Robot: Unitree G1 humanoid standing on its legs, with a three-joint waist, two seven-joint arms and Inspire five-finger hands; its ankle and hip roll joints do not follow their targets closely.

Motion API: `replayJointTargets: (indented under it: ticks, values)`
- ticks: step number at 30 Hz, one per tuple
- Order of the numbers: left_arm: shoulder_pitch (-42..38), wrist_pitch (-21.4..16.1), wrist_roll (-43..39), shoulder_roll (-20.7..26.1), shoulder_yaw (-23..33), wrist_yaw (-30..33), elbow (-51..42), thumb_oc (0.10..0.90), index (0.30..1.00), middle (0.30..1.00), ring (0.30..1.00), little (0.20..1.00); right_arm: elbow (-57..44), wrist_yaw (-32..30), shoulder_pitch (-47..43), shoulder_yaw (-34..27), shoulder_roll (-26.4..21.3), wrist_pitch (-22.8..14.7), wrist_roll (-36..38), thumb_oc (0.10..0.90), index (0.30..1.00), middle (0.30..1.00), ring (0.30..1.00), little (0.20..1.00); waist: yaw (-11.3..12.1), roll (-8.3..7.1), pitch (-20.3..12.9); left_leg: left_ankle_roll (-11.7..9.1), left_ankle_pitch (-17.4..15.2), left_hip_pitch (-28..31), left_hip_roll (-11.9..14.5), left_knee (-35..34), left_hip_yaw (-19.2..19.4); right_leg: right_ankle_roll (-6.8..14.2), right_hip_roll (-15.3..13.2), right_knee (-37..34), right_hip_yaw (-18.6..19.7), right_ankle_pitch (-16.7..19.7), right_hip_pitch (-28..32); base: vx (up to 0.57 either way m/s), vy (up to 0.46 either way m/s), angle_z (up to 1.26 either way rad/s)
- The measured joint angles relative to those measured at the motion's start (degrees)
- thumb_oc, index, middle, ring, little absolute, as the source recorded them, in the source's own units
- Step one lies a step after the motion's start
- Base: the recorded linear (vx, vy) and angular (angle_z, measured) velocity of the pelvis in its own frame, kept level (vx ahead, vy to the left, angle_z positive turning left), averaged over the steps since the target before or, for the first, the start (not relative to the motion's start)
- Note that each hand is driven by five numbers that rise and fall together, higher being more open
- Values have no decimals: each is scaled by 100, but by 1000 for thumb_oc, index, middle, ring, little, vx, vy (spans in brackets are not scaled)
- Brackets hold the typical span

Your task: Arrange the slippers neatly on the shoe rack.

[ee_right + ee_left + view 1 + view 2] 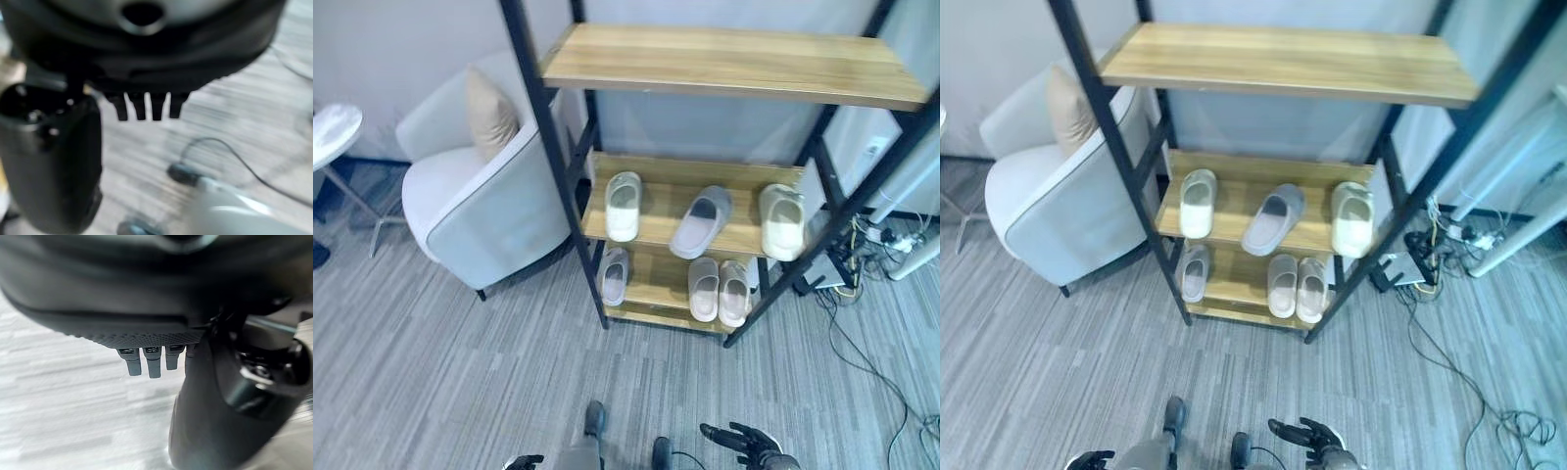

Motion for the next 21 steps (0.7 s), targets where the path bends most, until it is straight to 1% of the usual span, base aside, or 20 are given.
replayJointTargets:
  ticks: [1, 2, 3, 4, 5, 6, 7, 8, 9, 10, 11, 12, 13, 14, 15, 17, 18, 19, 20, 21]
  values:
    - [120, 49, 20, -72, 30, -14, -9, 800, 900, 900, 900, 900, -659, -10, 88, -110, -35, 59, -60, 800, 900, 900, 900, 900, 27, -59, 7, 51, -1, 111, -33, 89, 20, 34, -5, 18, 197, -27, 33, 254, 306, -88]
    - [186, 147, 46, -130, 54, -37, -23, 800, 900, 900, 900, 900, -1708, -14, 398, -231, -166, 47, -142, 800, 900, 900, 900, 900, 0, -25, -8, 190, -72, 213, -59, 279, 47, 104, -18, 57, 305, -90, 55, 177, 195, -95]
    - [278, 137, 79, -127, 79, -20, -67, 800, 900, 900, 900, 900, -2435, -17, 600, -400, -175, -176, -127, 800, 900, 900, 900, 900, -55, 16, -32, 483, 95, 484, -88, 145, 62, 33, -51, 184, 361, -150, 46, 162, 209, -87]
    - [282, 143, 114, -114, 54, 21, -73, 800, 900, 900, 900, 900, -2585, -15, 587, -461, -93, -371, -89, 800, 900, 900, 900, 900, -123, -12, -79, 572, 298, 597, -140, 110, 209, -26, -136, 323, 385, -218, 41, 123, 181, -82]
    - [268, 143, 205, -7, -56, 34, -148, 800, 900, 900, 900, 900, -2626, 19, 550, -492, 45, -483, 134, 800, 900, 900, 900, 900, -181, -83, -150, 709, 328, 721, -267, 119, 404, 61, -291, 585, 385, -345, 37, 80, 170, -51]
    - [228, 140, 288, 161, -213, 50, -319, 800, 900, 900, 900, 900, -2640, 57, 555, -461, 124, -444, 389, 800, 900, 900, 900, 900, -260, -150, -282, 844, 303, 785, -437, 131, 487, 173, -472, 1085, 313, -510, -164, 44, 161, -29]
    - [226, 140, 293, 167, -221, 51, -322, 800, 900, 900, 900, 900, -2640, 61, 553, -459, 123, -443, 395, 800, 900, 900, 900, 900, -264, -158, -289, 847, 304, 790, -444, 133, 489, 178, -480, 1105, 313, -515, -179, 9, 173, -8]
    - [136, 133, 170, 443, -159, 151, -644, 800, 900, 900, 900, 900, -2776, 162, 633, -359, 35, -365, 527, 800, 900, 900, 900, 900, -333, -233, -359, 1000, 208, 853, -627, 157, 550, 432, -654, 2140, 328, -651, -685, 30, 186, 1]
    - [9, 108, 73, 494, -108, 192, -808, 800, 900, 900, 900, 900, -2870, 209, 650, -298, -83, -355, 531, 800, 900, 900, 900, 900, -334, -175, -322, 1034, 186, 853, -660, 183, 550, 561, -679, 2597, 325, -639, -911, 34, 129, -1]
    - [-172, 85, 22, 544, -195, 272, -958, 800, 900, 900, 900, 900, -3066, 257, 669, -200, -244, -282, 530, 800, 900, 900, 900, 900, -315, -89, -266, 1148, 118, 904, -673, 223, 549, 755, -730, 3022, 255, -641, -1121, 114, 97, -9]
    - [-304, -3, 29, 590, -288, 362, -1074, 800, 900, 900, 900, 900, -3521, 383, 767, 27, -512, -251, 528, 800, 900, 900, 900, 900, -311, 21, -195, 1230, 65, 1027, -715, 249, 609, 915, -928, 3280, -67, -772, -1245, 110, 28, -13]
    - [-381, -60, 36, 590, -288, 410, -1083, 800, 900, 900, 900, 900, -3709, 473, 801, 97, -583, -274, 521, 800, 900, 900, 900, 900, -345, 60, -177, 1227, 49, 1150, -725, 244, 634, 904, -1004, 3182, -197, -779, -1261, 139, 53, -26]
    - [-434, -144, 37, 561, -274, 427, -1059, 800, 900, 900, 900, 900, -3876, 558, 838, 195, -662, -270, 513, 800, 900, 900, 900, 900, -330, 105, -188, 1208, 17, 1277, -712, 190, 633, 886, -1043, 2926, -359, -780, -1235, 117, 40, -39]
    - [-449, -241, 34, 524, -152, 417, -1053, 800, 900, 900, 900, 900, -4263, 683, 847, 474, -851, -271, 471, 800, 900, 900, 900, 900, -351, 121, -213, 1215, -24, 1441, -730, 84, 734, 890, -1124, 2103, -689, -673, -1171, 81, 37, -41]
    - [-457, -255, 36, 532, -144, 407, -1055, 800, 900, 900, 900, 900, -4396, 765, 826, 574, -885, -303, 425, 800, 900, 900, 900, 900, -384, 58, -226, 1214, -24, 1459, -775, 73, 788, 900, -1163, 1818, -748, -549, -1175, 83, 17, -21]
    - [-452, -276, 51, 494, -57, 391, -983, 800, 900, 900, 900, 900, -4629, 898, 887, 638, -859, -318, 265, 800, 900, 900, 900, 900, -588, -71, -294, 1196, -38, 1501, -867, 44, 701, 908, -1135, 1484, -641, -271, -1157, 94, 4, 27]
    - [-379, -274, 142, 380, -66, 380, -893, 800, 900, 900, 900, 900, -4686, 948, 939, 636, -852, -317, 138, 800, 900, 900, 900, 900, -592, -171, -367, 1136, -95, 1552, -923, 34, 693, 789, -1076, 1314, -591, -59, -1052, 124, 0, 27]
    - [-302, -270, 225, 328, -65, 374, -847, 800, 900, 900, 900, 900, -4698, 951, 940, 636, -851, -316, 30, 800, 900, 900, 900, 900, -575, -199, -385, 1143, -137, 1585, -944, 33, 694, 726, -1056, 1214, -586, 42, -953, 156, -3, 11]
    - [-195, -258, 284, 236, -32, 375, -772, 800, 900, 900, 900, 900, -4858, 948, 986, 585, -876, -257, -155, 800, 900, 900, 900, 900, -580, -252, -425, 1121, -177, 1649, -955, 29, 692, 565, -1013, 993, -512, 268, -793, 60, -10, -11]
    - [80, -235, 337, 1, 90, 352, -688, 800, 900, 900, 900, 900, -5248, 933, 1154, 373, -968, -267, -338, 800, 900, 900, 900, 900, -570, -115, -495, 1052, -220, 1694, -868, 27, 704, 489, -890, 645, -486, 452, -594, 91, -21, -12]
